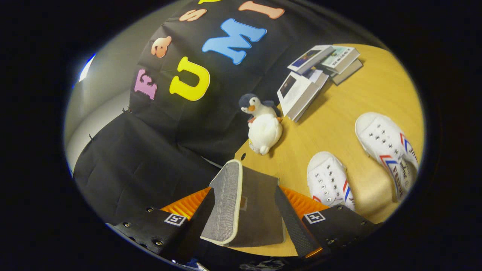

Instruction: Open the storage box then place both shoes into the box .Put the left shoe in first, then the right shoe, with the right side of both shoes facing outward in a uniform manner.

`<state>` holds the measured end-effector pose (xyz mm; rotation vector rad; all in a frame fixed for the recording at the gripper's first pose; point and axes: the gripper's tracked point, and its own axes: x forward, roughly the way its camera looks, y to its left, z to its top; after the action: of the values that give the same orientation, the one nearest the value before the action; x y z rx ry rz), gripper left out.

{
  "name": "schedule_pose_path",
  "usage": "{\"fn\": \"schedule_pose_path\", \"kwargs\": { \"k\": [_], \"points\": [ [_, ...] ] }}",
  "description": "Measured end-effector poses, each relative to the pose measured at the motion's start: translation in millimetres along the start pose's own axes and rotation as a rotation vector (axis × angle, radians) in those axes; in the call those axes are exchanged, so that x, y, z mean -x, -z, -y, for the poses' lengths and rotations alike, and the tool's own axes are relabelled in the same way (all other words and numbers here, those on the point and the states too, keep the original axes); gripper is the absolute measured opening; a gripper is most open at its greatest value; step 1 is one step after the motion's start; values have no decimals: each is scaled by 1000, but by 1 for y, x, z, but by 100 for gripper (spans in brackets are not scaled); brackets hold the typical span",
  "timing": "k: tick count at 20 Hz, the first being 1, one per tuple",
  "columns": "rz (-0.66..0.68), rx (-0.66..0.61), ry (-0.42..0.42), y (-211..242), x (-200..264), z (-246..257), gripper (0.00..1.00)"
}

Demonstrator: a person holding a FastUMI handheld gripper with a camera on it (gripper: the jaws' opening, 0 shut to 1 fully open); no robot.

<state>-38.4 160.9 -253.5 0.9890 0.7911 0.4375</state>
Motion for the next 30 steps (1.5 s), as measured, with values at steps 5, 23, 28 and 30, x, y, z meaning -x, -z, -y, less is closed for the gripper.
{"fn": "schedule_pose_path", "kwargs": {
  "k": [5, 23, 28, 30],
  "points": [
    [-108, -176, -38, 40, -14, 1, 97],
    [-238, -141, -62, 77, -43, -34, 20],
    [-233, -64, -54, 70, -28, -59, 0],
    [-224, -49, -89, 62, -24, -79, 0]
  ]
}}
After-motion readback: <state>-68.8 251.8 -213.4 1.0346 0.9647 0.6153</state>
